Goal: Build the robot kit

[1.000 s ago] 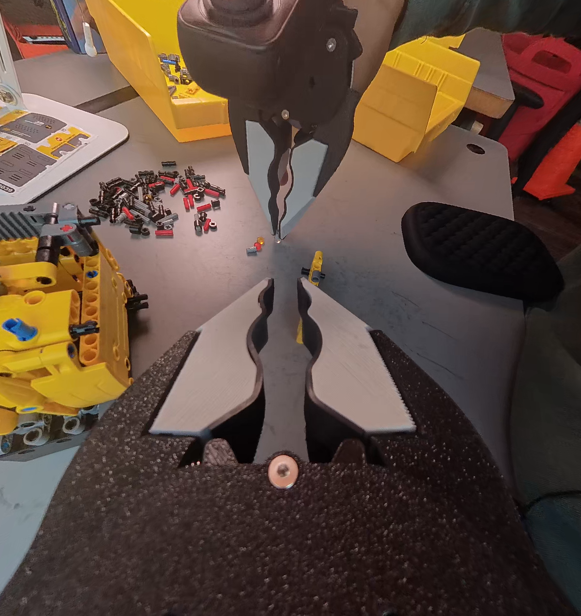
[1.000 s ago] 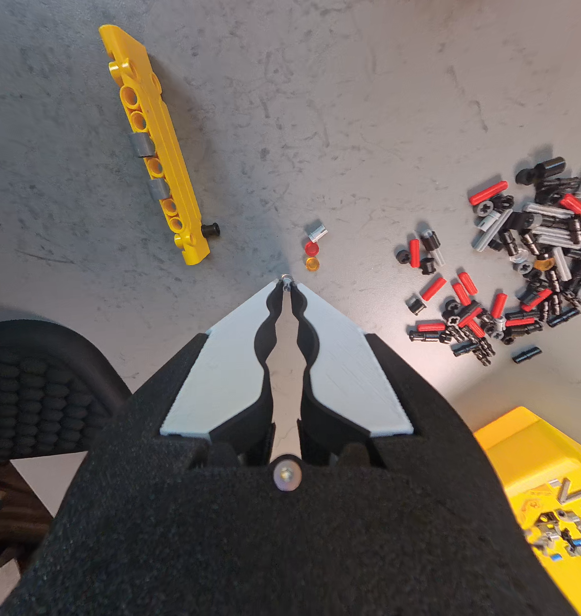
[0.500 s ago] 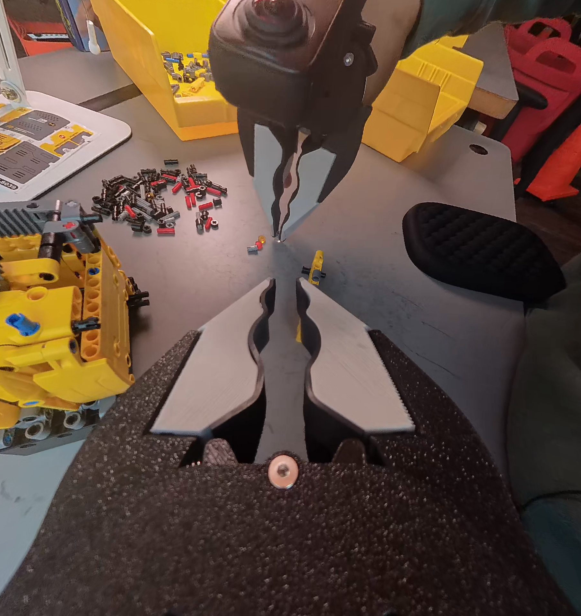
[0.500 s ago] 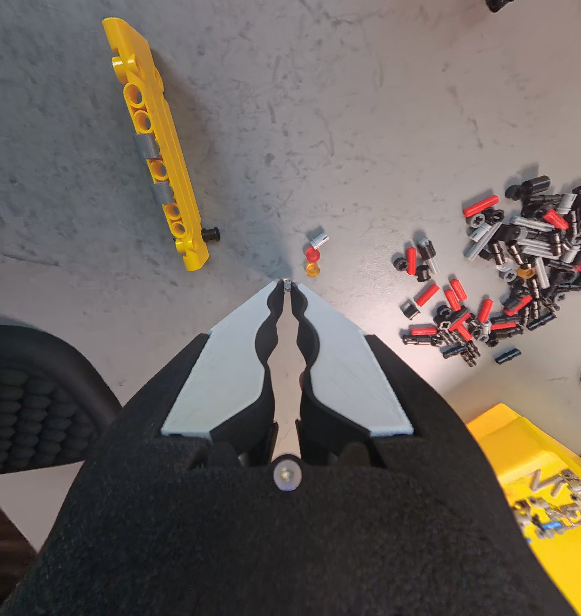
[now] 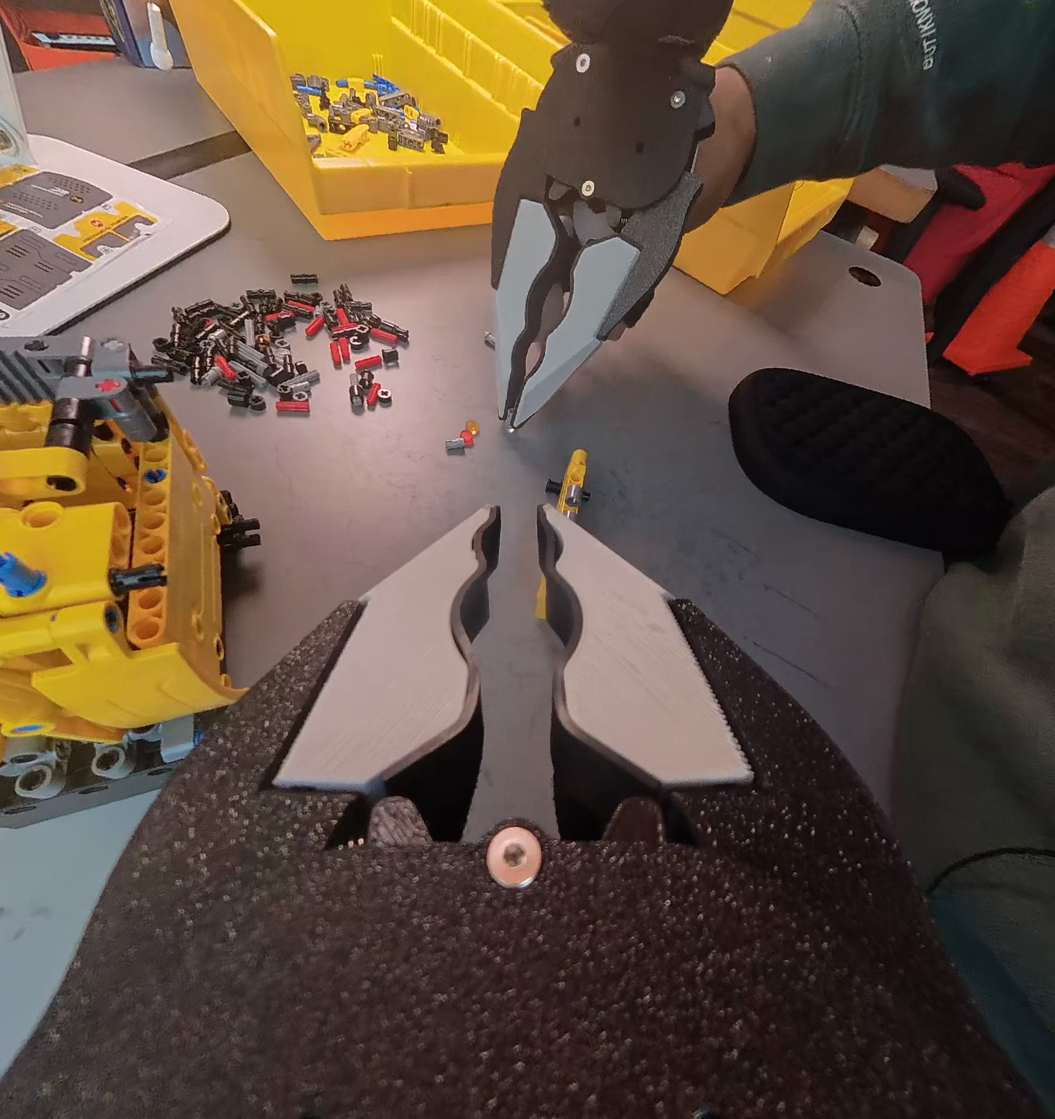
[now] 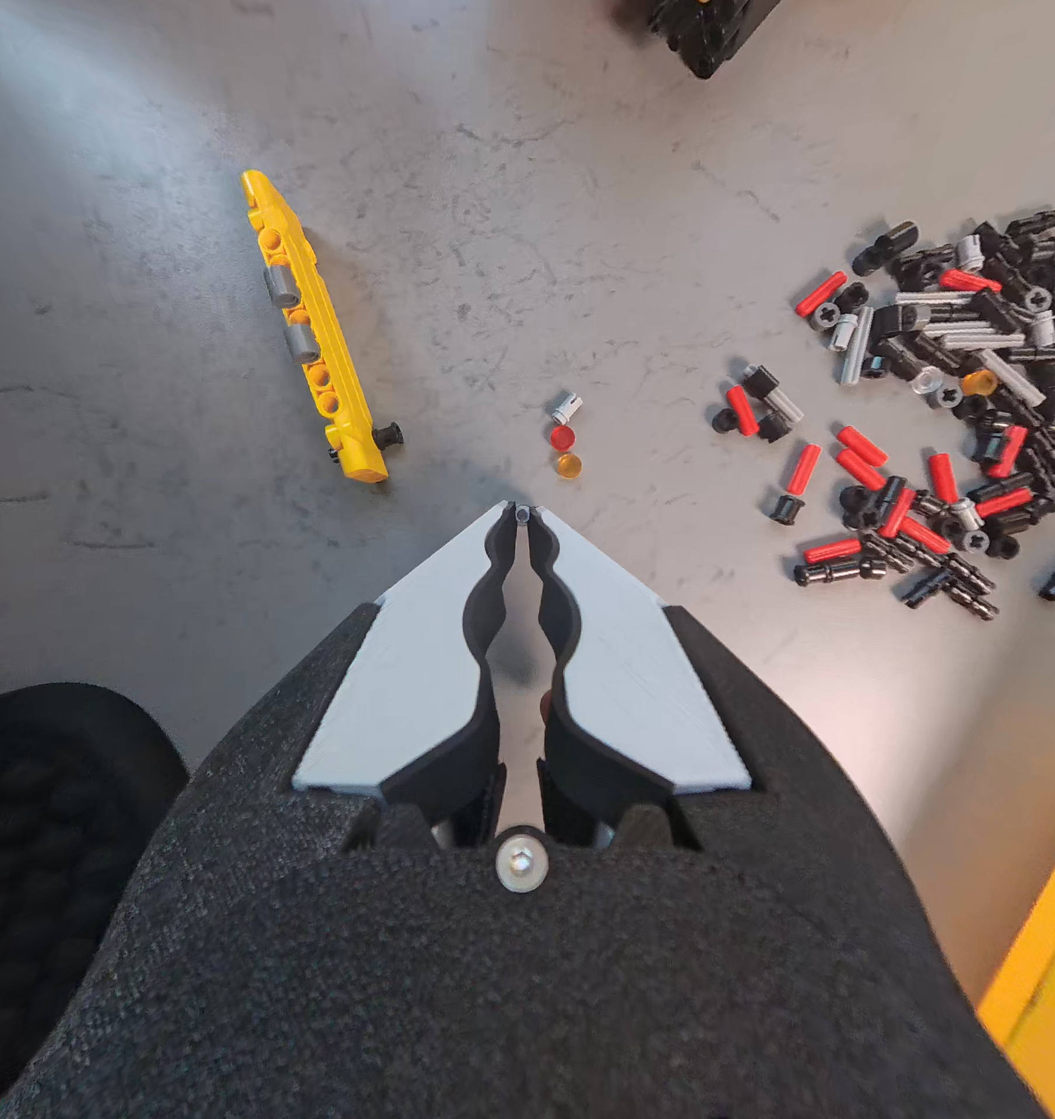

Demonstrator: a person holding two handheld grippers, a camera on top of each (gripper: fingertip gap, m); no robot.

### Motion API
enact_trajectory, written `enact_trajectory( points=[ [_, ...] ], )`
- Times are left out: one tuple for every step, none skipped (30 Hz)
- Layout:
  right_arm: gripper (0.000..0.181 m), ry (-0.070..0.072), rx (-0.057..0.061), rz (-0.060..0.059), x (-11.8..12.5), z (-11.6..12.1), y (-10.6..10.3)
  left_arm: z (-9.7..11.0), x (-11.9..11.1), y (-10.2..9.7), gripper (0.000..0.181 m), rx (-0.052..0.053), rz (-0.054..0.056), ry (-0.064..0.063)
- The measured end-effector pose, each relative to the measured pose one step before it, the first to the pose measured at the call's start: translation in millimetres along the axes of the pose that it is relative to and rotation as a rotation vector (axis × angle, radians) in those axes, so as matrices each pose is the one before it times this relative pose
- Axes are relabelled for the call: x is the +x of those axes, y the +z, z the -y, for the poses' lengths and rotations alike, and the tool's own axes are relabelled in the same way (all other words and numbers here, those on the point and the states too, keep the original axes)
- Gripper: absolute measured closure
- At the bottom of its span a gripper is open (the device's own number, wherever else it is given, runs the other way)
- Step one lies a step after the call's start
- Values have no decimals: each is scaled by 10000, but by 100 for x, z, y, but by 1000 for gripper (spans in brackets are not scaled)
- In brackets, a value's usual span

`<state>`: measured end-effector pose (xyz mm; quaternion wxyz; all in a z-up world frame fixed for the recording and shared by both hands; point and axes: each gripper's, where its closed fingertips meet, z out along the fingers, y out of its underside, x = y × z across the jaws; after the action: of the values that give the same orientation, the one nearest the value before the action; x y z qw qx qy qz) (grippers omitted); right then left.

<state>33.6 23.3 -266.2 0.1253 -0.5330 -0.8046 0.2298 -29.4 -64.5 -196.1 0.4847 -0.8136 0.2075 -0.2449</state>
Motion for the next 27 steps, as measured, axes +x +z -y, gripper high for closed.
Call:
enact_trajectory(
  points=[
    [178,61,188,-66,-37,-58,-19,-29,10,30,170,1,-29,-37],
    [178,-40,183,-82,-33,-45,-27,-65,5,52,170,-16,-39,-44],
    [178,-20,166,-92,-44,-44,-31,-69,13,65,170,-21,-34,-32],
    [178,2,158,-107,-23,-8,-2,-84,32,77,170,-29,-21,-12],
    [178,-39,85,-91,9,-12,-5,-82,35,81,170,-35,-19,4],
    [178,-35,-103,-9,-1,6,6,-52,72,85,170,-25,-28,7],
    [178,-231,-316,19,2,6,11,-48,63,96,170,-14,-41,-13],
    [178,-205,-471,84,-1,-24,2,-62,64,122,170,-15,-52,-38],
    [178,-140,-496,176,-18,-26,10,-124,19,131,170,-33,-40,-53],
    [178,-297,-420,135,4,-20,20,-143,2,127,170,-48,-24,-51],
    [178,-304,-276,79,-10,-19,8,-119,19,79,170,-36,-14,-33],
    [177,-162,-149,72,-13,-23,4,-41,36,-4,170,-8,0,-10],
    [177,-74,-47,52,2,-16,-2,31,31,-78,170,6,13,21],
    [177,-11,26,29,-4,6,17,94,44,-125,170,31,17,45],
    [177,63,67,35,7,14,15,157,35,-137,170,59,14,39],
    [177,57,46,-5,3,16,1,144,61,-124,170,55,-12,20],
    [177,77,11,-58,0,9,5,129,57,-73,170,45,-24,18],
    [177,108,20,-99,8,18,-1,55,35,-10,170,20,-15,22],
    [177,132,59,-87,3,8,-12,-64,30,58,170,-28,-17,16],
    [177,42,88,-67,-11,23,-4,-105,24,78,169,-46,-16,6],
    [176,0,85,-111,24,62,-1,-96,-10,69,169,-28,0,-3],
    [176,23,79,-99,9,65,-1,-55,4,51,169,-20,0,-3],
    [175,20,73,-59,58,21,-30,-37,-15,23,168,-13,12,2],
    [168,65,81,-191,361,-21,-68,-17,-44,13,168,-3,23,2],
    [162,94,26,-53,230,-117,-98,-19,-56,4,168,-6,20,-4],
    [157,122,-21,25,126,-193,-80,-26,-63,-2,168,-4,15,-12],
    [155,100,94,81,-30,2,-134,-27,-53,11,167,-1,7,-21]
  ],
)
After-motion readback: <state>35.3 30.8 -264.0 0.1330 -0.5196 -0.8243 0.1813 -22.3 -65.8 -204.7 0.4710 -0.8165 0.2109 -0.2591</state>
